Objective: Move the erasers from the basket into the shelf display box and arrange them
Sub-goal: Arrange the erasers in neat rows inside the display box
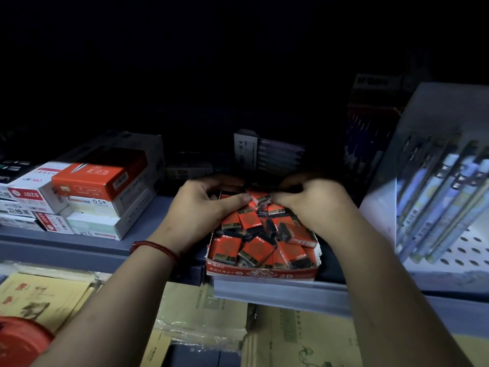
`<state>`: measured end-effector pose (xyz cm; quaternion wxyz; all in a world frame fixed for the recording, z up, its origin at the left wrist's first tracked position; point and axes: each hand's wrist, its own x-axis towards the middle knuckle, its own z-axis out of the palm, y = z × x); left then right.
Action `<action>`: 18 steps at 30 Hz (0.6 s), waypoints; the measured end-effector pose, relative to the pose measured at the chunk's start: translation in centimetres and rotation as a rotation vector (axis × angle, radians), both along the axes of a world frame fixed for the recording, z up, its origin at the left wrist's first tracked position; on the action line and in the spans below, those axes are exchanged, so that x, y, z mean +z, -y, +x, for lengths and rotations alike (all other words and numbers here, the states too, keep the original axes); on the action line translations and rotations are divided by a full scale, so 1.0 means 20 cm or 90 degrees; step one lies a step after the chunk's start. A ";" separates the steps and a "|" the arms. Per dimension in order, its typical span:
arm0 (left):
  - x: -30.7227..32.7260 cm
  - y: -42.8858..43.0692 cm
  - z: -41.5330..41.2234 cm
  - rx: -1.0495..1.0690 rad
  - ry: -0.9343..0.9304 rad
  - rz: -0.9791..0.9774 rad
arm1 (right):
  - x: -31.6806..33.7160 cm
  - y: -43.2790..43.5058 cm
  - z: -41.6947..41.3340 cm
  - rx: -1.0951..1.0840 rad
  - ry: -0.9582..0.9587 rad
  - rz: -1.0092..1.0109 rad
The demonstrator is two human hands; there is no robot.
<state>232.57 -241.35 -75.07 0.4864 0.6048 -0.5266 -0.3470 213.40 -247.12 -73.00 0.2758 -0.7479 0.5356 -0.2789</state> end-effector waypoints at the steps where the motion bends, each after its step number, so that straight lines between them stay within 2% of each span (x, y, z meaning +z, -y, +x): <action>1: 0.00 0.00 0.00 -0.001 -0.003 0.003 | 0.00 0.00 0.00 0.001 -0.017 0.003; 8: 0.00 0.00 -0.01 -0.005 -0.016 0.000 | -0.01 0.00 0.00 0.010 -0.060 -0.001; 15: 0.00 0.00 -0.01 -0.036 -0.043 -0.011 | 0.00 -0.03 0.02 0.007 0.069 -0.004; 18: 0.00 0.00 -0.01 -0.046 -0.028 -0.036 | 0.00 -0.03 0.04 0.033 0.031 0.019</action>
